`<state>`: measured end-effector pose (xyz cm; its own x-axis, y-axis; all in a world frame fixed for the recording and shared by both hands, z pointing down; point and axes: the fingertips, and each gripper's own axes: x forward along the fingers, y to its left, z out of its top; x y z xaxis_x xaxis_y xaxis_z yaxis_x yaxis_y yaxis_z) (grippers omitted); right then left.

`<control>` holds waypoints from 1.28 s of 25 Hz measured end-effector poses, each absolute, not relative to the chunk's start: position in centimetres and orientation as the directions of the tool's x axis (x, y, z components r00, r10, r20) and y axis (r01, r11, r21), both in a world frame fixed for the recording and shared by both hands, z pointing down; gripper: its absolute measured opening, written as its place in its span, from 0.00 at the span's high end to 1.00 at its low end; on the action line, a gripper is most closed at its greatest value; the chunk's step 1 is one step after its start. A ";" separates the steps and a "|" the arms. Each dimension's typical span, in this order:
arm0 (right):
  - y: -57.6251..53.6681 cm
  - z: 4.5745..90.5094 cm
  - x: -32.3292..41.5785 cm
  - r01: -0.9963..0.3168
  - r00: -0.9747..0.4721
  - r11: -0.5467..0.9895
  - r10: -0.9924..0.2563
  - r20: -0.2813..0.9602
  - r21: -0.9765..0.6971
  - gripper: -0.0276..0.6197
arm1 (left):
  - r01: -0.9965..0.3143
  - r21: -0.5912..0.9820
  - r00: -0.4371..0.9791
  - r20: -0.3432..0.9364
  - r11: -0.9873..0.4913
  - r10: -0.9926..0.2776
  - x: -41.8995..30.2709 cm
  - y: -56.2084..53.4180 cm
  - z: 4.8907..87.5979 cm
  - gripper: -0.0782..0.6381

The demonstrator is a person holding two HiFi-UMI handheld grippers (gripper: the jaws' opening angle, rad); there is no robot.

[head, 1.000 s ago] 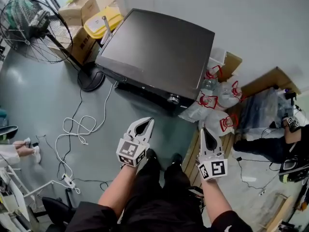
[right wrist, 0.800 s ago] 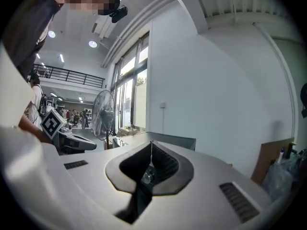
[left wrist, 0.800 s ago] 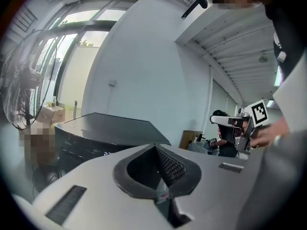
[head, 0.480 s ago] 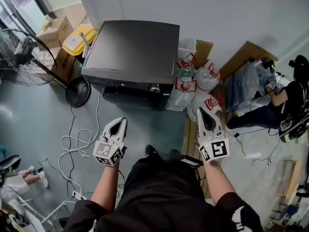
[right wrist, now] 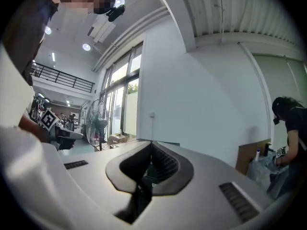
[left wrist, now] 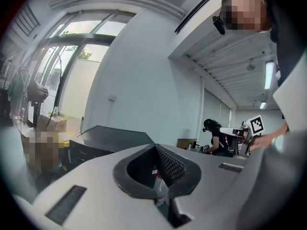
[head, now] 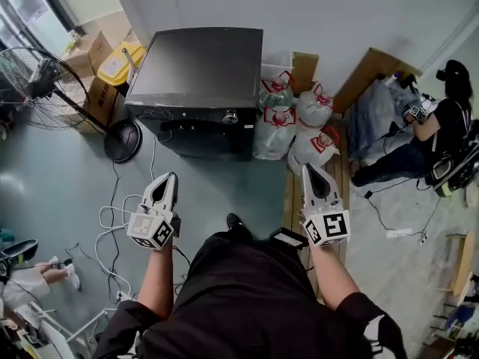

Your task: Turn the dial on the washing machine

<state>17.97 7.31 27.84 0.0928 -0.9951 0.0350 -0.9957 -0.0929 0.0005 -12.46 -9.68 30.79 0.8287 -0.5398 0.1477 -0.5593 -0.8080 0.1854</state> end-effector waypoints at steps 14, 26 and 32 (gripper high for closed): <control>26.3 32.2 10.5 -0.991 0.130 -0.133 -0.984 0.118 -0.019 0.92 | -0.527 0.155 0.848 0.160 -0.835 -0.505 -17.1 6.9 30.2 0.87; 27.5 31.3 2.5 -0.988 0.157 -0.156 -0.979 0.132 0.013 0.92 | -0.454 0.040 0.882 0.159 -0.890 -0.443 -23.1 10.9 29.8 0.87; 25.4 29.4 -5.6 -0.994 0.109 -0.105 -0.987 0.117 0.041 0.93 | -0.429 0.121 0.901 0.123 -0.895 -0.415 -29.0 10.7 30.1 0.87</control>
